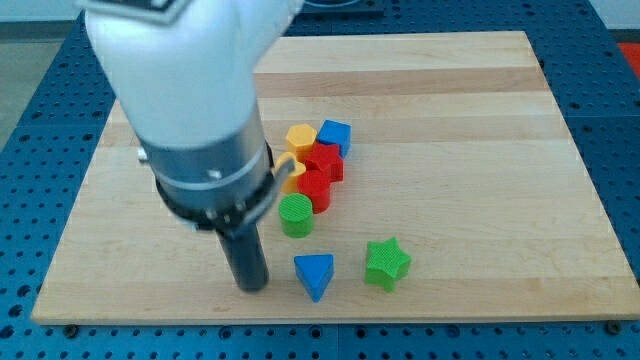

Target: Place the green star right to the blue cube

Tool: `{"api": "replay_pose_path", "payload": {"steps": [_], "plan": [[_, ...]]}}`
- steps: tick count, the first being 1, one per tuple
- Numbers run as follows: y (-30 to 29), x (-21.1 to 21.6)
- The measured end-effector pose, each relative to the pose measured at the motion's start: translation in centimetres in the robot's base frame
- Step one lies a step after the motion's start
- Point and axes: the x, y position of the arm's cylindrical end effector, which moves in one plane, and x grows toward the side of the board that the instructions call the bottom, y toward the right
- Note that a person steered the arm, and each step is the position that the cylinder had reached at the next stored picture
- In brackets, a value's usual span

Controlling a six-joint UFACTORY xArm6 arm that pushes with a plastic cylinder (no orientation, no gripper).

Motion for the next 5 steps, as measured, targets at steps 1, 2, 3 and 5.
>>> {"api": "replay_pose_path", "payload": {"steps": [1, 2, 3, 5], "plan": [[0.7, 1.5], [3.0, 1.4], [8.4, -1.1], [14.0, -2.9]]}}
